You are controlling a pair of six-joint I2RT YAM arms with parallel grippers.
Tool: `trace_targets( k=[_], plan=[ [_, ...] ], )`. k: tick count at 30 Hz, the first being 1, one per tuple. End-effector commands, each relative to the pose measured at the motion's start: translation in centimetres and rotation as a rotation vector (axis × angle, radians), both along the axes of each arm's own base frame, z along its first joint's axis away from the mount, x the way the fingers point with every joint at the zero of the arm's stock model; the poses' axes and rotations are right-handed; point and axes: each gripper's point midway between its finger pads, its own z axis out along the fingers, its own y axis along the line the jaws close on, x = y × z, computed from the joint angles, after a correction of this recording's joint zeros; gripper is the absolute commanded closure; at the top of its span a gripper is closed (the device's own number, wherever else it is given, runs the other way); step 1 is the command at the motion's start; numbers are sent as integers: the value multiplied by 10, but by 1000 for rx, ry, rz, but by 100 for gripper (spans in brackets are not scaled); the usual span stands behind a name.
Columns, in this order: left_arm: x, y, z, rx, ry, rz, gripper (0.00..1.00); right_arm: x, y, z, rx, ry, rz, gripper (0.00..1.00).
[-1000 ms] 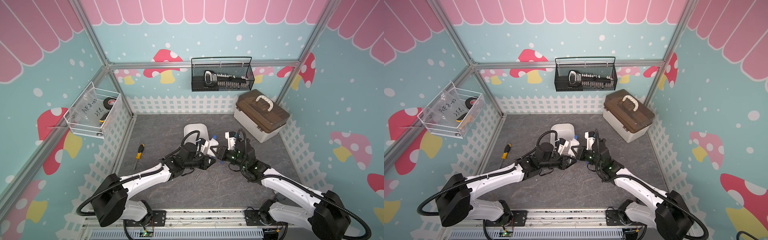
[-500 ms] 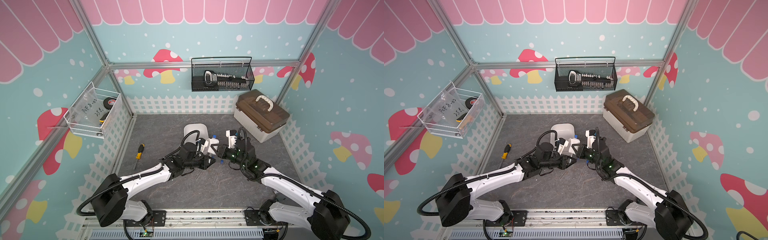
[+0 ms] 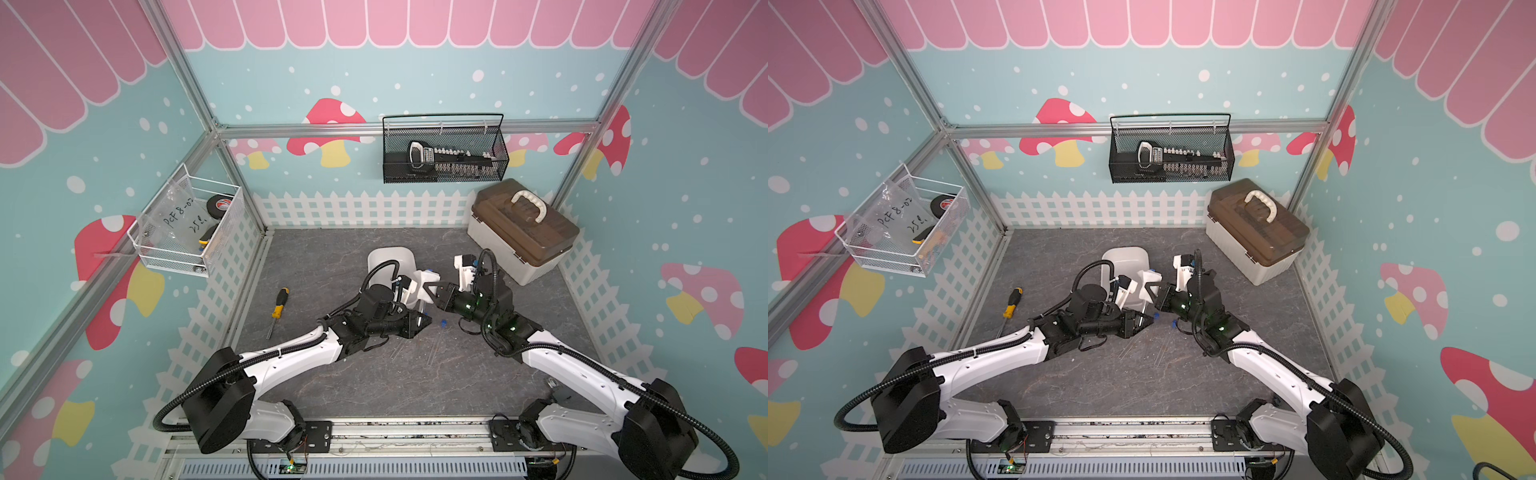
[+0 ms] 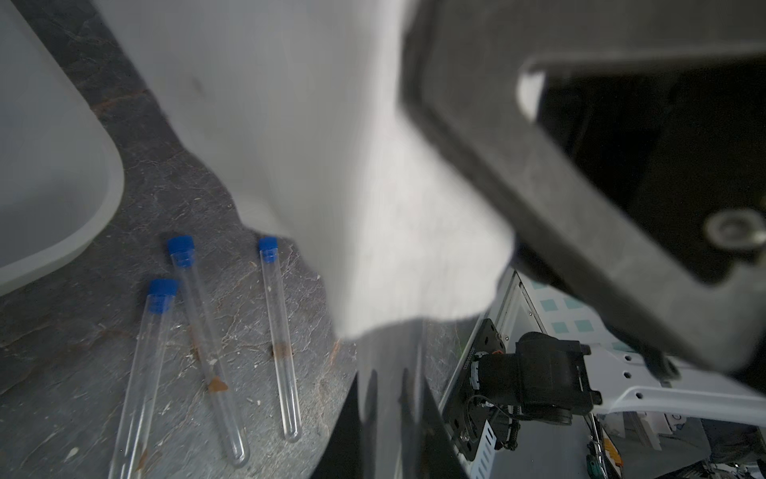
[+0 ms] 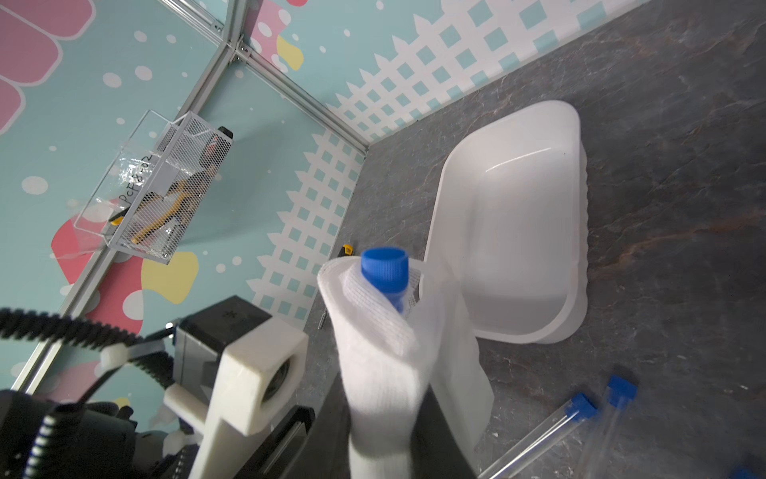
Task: Wipe the exteriors of test tubes
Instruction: Wipe the dirt from the test tube.
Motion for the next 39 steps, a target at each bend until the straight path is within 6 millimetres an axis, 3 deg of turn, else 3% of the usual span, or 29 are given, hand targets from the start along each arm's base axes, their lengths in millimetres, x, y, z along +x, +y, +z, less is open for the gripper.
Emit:
trace_targets(
  k=[1, 5, 9, 17, 24, 27, 39],
  plan=[
    [9, -4, 18, -41, -40, 12, 87, -19, 6, -16, 11, 55, 23, 80],
    [9, -6, 17, -45, -33, 9, 87, -26, 3, -29, 9, 74, 3, 80],
    [9, -6, 17, -43, -33, 9, 87, -18, 0, -26, -17, 46, -25, 80],
    [7, -6, 17, -43, -23, 0, 87, 21, -1, -5, -46, -11, -49, 80],
    [6, -4, 21, -44, -31, 1, 87, 42, 0, 7, -42, -29, -35, 79],
    [6, -5, 22, -42, -35, -1, 87, 38, 6, 5, -27, -12, 2, 79],
    [8, -6, 25, -45, -39, 5, 87, -14, 15, -30, 13, 72, 4, 79]
  ],
)
